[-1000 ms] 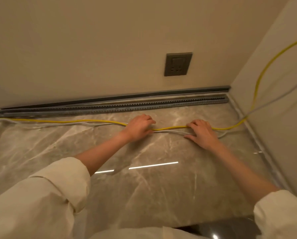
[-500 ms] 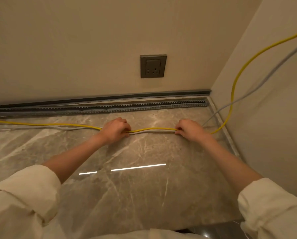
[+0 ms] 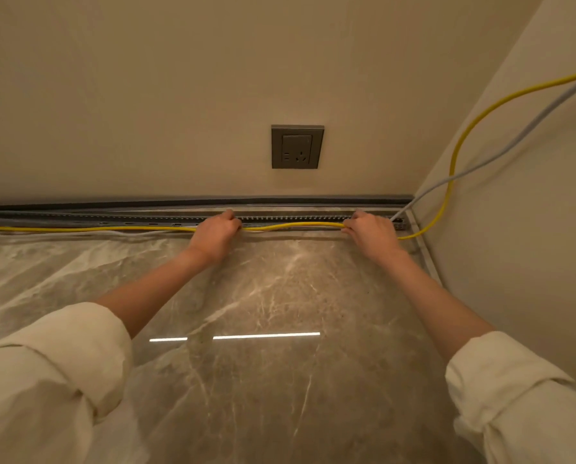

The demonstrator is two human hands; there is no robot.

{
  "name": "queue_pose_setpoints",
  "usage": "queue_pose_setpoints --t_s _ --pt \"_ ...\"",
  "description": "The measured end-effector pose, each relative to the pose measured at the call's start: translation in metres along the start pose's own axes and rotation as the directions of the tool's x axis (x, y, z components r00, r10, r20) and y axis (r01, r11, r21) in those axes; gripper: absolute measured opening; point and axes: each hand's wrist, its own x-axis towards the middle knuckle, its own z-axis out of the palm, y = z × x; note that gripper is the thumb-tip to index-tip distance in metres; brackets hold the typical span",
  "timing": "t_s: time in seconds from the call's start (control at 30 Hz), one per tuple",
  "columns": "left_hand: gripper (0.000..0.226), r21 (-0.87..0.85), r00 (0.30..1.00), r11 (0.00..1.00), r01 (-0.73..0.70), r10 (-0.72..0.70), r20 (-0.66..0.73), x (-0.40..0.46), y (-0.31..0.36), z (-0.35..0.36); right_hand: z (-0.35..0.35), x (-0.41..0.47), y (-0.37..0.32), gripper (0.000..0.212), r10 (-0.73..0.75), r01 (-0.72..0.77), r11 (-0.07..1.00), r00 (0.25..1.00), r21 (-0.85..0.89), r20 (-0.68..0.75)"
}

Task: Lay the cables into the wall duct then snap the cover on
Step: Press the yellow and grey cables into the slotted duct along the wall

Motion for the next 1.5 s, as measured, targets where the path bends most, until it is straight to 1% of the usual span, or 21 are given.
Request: queue_pose_setpoints --t_s 0.1,0.23,0.37,0.5,0.6,0.73,0.83,0.9,0.97,1.1,1.17,1.23,1.3,1.4,1.5 --pt "0.014 0.023 1.0 1.0 -0.002 0.001 0.012 0.006 0.0 0.003 0.01 0.001 0.004 0.027 -0.009 0.008 1.0 0.999 -0.01 -0.04" --pt "0.017 0.011 0.999 1.0 0.015 -0.015 0.03 0.007 0.004 0.013 0.026 -0.003 0.008 0.02 -0.045 0.045 0.999 0.999 -0.014 -0.003" --pt "0.02 -0.001 0.999 0.999 0.032 -0.032 0.008 0.002 0.007 0.02 0.033 -0.009 0.017 0.022 -0.073 0.073 0.997 0.997 0.0 -0.018" --pt "0.025 -0.054 0.999 0.997 0.05 -0.05 -0.008 0.001 0.01 0.02 0.036 -0.013 0.026 0.021 -0.077 0.077 0.997 0.997 -0.001 -0.028" --pt "0.025 -0.014 0.999 0.999 0.053 -0.053 0.008 -0.001 0.012 0.019 0.036 -0.016 0.033 0.023 -0.075 0.074 0.997 0.997 -0.016 -0.022" --pt "0.025 0.011 0.996 0.997 0.079 -0.079 0.03 -0.002 0.013 0.019 0.034 -0.02 0.044 0.024 -0.027 0.026 0.999 0.999 -0.045 -0.018" --pt "0.021 0.058 0.997 0.996 0.064 -0.067 0.046 -0.002 0.016 0.016 0.032 -0.023 0.047 0.024 -0.013 0.013 0.999 1.0 -0.039 -0.012" --pt "0.016 0.128 0.998 0.992 0.021 -0.028 0.058 -0.003 0.018 0.012 0.031 -0.022 0.048 0.022 -0.005 0.005 1.0 1.0 -0.029 -0.014" --pt "0.013 0.15 0.999 0.988 -0.032 0.03 0.014 -0.006 0.018 0.005 0.028 -0.021 0.049 0.02 0.021 -0.021 1.0 0.999 -0.002 -0.044" --pt "0.02 0.136 0.974 0.989 -0.052 0.08 -0.21 0.001 0.01 -0.021 0.018 -0.011 0.052 0.014 0.02 -0.008 0.998 0.981 0.06 -0.193" --pt "0.02 0.132 0.967 0.99 -0.056 0.087 -0.241 0.007 0.007 -0.031 0.013 -0.005 0.053 0.015 0.023 -0.008 0.998 0.978 0.069 -0.209" --pt "0.015 0.142 0.972 0.987 -0.071 0.101 -0.212 0.013 0.005 -0.034 0.011 0.002 0.054 0.016 0.028 -0.01 0.997 0.977 0.081 -0.214" --pt "0.003 0.175 0.979 0.98 -0.094 0.123 -0.165 0.017 0.004 -0.03 0.01 0.003 0.054 0.018 0.032 -0.015 0.996 0.981 0.088 -0.191" --pt "0.007 0.185 0.986 0.977 -0.102 0.124 -0.112 0.02 0.006 -0.019 0.012 0.001 0.054 0.02 -0.012 0.019 0.999 0.989 0.045 -0.15" --pt "0.01 0.152 0.995 0.987 -0.048 0.06 -0.08 0.024 0.005 -0.008 0.013 0.004 0.056 0.021 -0.014 0.019 0.998 0.995 0.053 -0.103"
